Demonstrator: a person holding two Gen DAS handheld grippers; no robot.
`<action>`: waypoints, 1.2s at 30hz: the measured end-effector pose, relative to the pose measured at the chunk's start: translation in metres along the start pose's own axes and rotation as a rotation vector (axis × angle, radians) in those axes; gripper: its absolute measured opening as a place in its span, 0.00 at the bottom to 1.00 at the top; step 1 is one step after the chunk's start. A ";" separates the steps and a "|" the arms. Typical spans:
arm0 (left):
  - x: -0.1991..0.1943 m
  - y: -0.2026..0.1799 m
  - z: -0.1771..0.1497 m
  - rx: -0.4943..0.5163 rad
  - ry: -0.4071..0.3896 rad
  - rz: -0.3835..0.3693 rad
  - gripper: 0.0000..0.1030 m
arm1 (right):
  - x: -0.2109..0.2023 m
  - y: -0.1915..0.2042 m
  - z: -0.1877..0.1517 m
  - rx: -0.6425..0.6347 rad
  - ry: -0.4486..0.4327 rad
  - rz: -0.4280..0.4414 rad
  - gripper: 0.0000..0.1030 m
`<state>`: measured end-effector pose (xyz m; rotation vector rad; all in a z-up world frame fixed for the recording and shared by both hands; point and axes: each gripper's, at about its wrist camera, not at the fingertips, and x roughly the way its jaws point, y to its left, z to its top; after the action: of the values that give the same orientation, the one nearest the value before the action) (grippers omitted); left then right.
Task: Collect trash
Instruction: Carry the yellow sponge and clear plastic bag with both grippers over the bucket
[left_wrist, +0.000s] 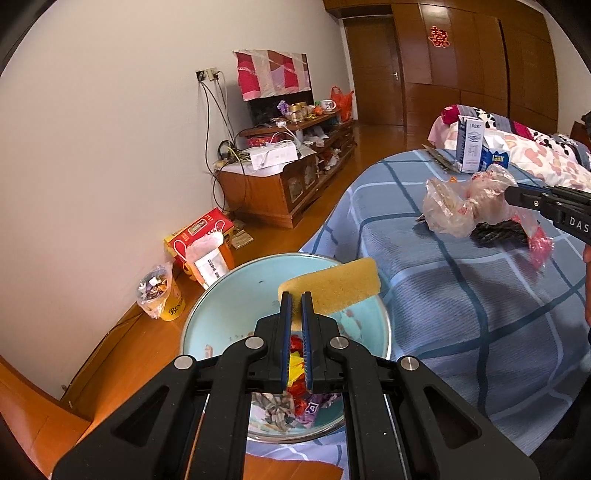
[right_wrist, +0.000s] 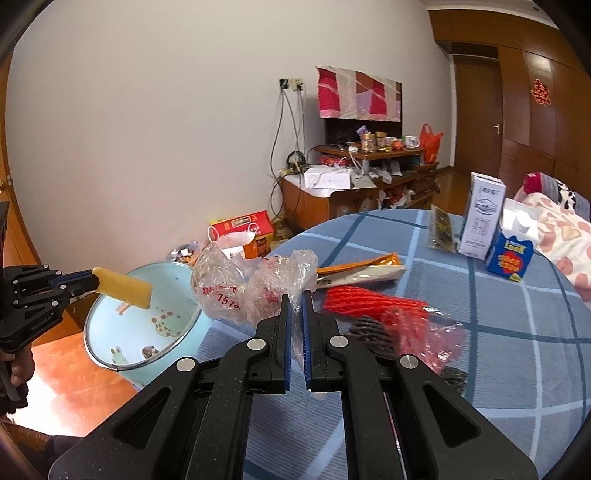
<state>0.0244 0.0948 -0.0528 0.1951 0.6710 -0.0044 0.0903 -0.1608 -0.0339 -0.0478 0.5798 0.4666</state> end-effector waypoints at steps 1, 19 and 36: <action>0.000 0.001 -0.001 -0.001 0.002 0.003 0.05 | 0.002 0.003 0.001 -0.005 0.003 0.005 0.06; 0.002 0.030 -0.010 -0.049 0.015 0.042 0.05 | 0.028 0.042 0.007 -0.089 0.028 0.051 0.06; 0.002 0.050 -0.017 -0.089 0.022 0.073 0.05 | 0.041 0.074 0.014 -0.164 0.036 0.088 0.06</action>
<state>0.0188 0.1470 -0.0576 0.1341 0.6846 0.0975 0.0953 -0.0753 -0.0381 -0.1876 0.5796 0.5992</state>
